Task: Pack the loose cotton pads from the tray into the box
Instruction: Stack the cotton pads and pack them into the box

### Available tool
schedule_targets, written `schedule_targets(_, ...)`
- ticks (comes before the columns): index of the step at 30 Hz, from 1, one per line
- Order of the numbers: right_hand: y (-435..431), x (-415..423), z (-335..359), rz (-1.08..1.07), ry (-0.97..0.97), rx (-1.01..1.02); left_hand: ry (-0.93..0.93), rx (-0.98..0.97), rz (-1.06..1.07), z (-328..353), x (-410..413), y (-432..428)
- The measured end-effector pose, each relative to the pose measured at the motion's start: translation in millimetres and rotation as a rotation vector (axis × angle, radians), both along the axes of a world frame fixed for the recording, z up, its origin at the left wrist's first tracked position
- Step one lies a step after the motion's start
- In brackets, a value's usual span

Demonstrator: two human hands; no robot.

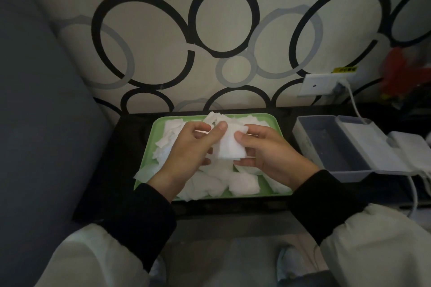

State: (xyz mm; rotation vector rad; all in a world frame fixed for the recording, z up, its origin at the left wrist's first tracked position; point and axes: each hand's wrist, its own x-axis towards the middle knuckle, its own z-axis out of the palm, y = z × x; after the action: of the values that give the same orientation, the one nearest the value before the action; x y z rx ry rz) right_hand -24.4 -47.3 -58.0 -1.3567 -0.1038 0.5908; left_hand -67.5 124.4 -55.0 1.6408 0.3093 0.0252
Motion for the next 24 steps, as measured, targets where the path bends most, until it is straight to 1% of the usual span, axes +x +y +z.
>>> schedule_targets(2, -0.6, 0.3, -1.0, -0.014, -0.032, -0.023, 0.069, -0.177, -0.058, 0.4, -1.0, 1.4)
schedule_targets(3, -0.1, 0.3, -1.3, -0.019, -0.045, -0.041, 0.063, -0.221, -0.083, -0.3, -1.3, 1.2)
schedule_targets(5, 0.7, 0.1, -1.8, -0.022, -0.06, -0.08, 0.028, -0.249, -0.07, -1.9, -1.3, -0.2)
schedule_targets(9, 2.8, -0.6, -2.9, -0.02, -0.071, -0.094, -0.003, -0.292, 0.043, -2.5, -0.2, 0.5)
schedule_targets(12, 6.2, -1.1, -3.4, -0.043, -0.083, -0.038, -0.01, -0.347, 0.029, -0.4, -1.9, 2.0)
schedule_targets(15, 8.5, -0.7, -3.8, -0.079, -0.076, -0.032, 0.002, -0.427, 0.0, 1.2, -3.9, 2.4)
schedule_targets(24, 12.5, -0.3, -1.9, -0.124, -0.045, -0.014, 0.1, -0.558, -0.006, 2.8, -6.9, 9.1)
